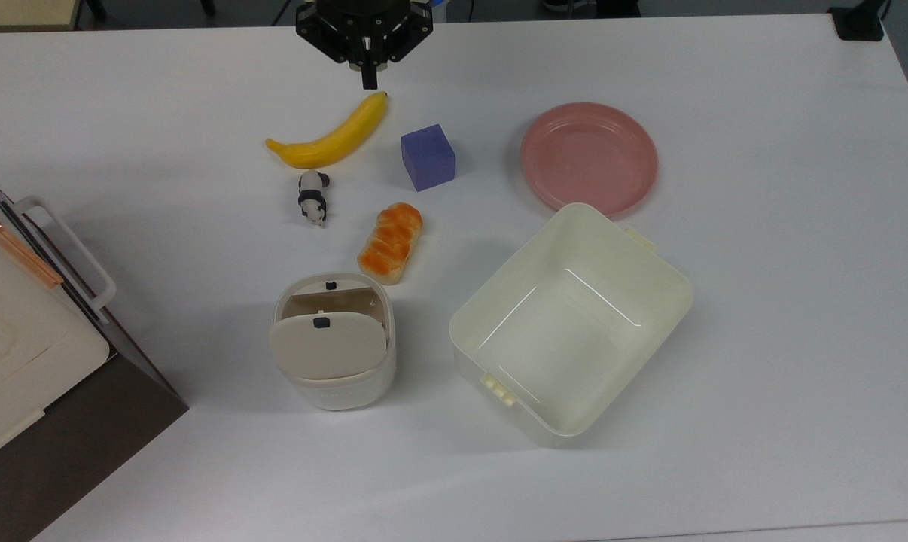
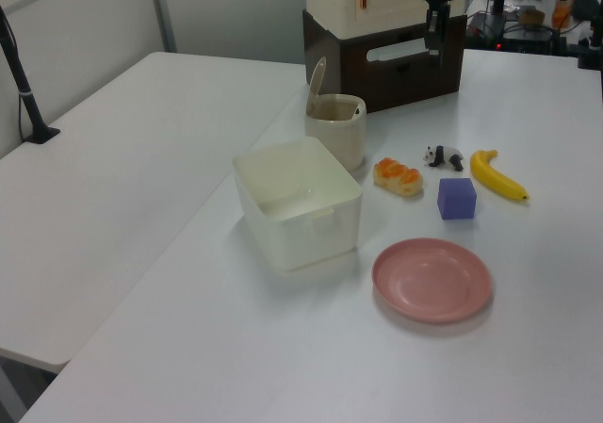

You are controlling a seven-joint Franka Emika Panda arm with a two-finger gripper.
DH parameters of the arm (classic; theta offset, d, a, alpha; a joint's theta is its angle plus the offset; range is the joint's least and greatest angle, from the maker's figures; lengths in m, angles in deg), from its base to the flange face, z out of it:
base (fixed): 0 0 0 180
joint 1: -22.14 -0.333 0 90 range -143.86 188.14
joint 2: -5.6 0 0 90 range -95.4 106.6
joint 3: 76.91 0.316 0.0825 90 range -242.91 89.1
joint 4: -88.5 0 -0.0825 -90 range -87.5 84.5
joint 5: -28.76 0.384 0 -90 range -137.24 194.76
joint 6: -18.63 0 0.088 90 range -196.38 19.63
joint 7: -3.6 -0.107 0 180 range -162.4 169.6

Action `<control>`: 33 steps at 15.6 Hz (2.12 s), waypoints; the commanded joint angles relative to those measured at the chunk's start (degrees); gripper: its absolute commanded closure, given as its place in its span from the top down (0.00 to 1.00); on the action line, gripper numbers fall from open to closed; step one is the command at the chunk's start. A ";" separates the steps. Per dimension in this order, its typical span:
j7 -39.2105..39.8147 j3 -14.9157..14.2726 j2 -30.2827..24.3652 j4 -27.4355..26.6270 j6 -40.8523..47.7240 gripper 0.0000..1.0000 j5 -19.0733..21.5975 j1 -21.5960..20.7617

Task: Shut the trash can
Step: 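Move the gripper down toward the open lid of the cream trash can, then push the raised lid down with the gripper fingers until it shuts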

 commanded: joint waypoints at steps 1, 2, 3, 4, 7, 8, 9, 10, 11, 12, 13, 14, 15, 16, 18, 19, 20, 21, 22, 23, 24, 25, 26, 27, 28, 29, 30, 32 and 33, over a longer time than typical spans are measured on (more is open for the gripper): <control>1.55 -0.47 -0.93 -1.10 -0.17 0.00 1.25 -0.40; 1.55 -0.47 -0.93 -1.10 -0.25 0.00 1.34 -0.40; 1.55 -0.47 -0.76 -1.02 -0.43 0.00 1.34 -0.40; 1.55 -0.56 -0.58 -0.32 -0.52 0.00 1.34 -0.31; 1.64 -0.56 0.47 0.21 -3.66 0.00 1.34 -0.31; 1.64 -0.56 0.65 0.21 -5.51 0.00 1.34 -0.31; 1.64 -0.56 1.17 0.21 -7.36 0.00 1.25 -0.13; 1.64 -0.56 1.53 0.39 -9.29 0.00 1.17 -0.13; 1.64 -0.56 2.22 0.91 -11.22 0.00 1.17 -0.13; 1.56 -0.56 2.75 1.53 -13.16 0.00 1.17 -0.13; 1.55 -0.65 3.80 2.32 -16.57 0.00 1.17 0.04; 1.55 -0.91 4.25 2.41 -18.95 0.00 1.08 0.04; 1.47 -1.00 4.86 2.41 -21.41 0.00 0.99 0.04; 1.47 -1.00 5.48 2.85 -23.70 0.00 0.99 0.13; 1.47 -1.18 7.14 3.46 -29.05 0.00 0.90 0.13; 1.21 -1.18 8.11 4.42 -31.95 0.00 0.90 0.22; 1.20 -1.18 9.25 5.30 -33.81 0.00 0.90 0.22; 1.29 -1.26 10.39 6.27 -34.96 0.00 0.82 0.31; 1.38 -1.18 11.71 7.58 -36.45 0.00 0.81 0.39; 1.38 -1.18 13.03 8.90 -38.21 0.00 0.81 0.31; 1.38 -1.26 14.43 9.79 -40.40 0.00 0.73 0.31; 1.47 -1.27 15.58 10.23 -43.99 0.00 0.64 0.39; 1.47 -1.27 15.94 10.23 -46.11 0.00 0.64 0.66; 1.38 -1.27 16.55 10.23 -47.79 0.00 0.64 0.75; 1.38 -1.27 17.17 10.32 -49.54 0.00 0.64 0.75; 1.47 -1.27 18.04 10.58 -51.39 0.00 0.55 0.83; 1.47 -1.27 18.84 10.67 -53.32 0.00 0.46 1.18; 1.47 -1.35 20.33 10.94 -55.97 0.00 0.29 1.27; 1.55 -1.35 20.77 10.94 -56.76 0.00 0.20 1.36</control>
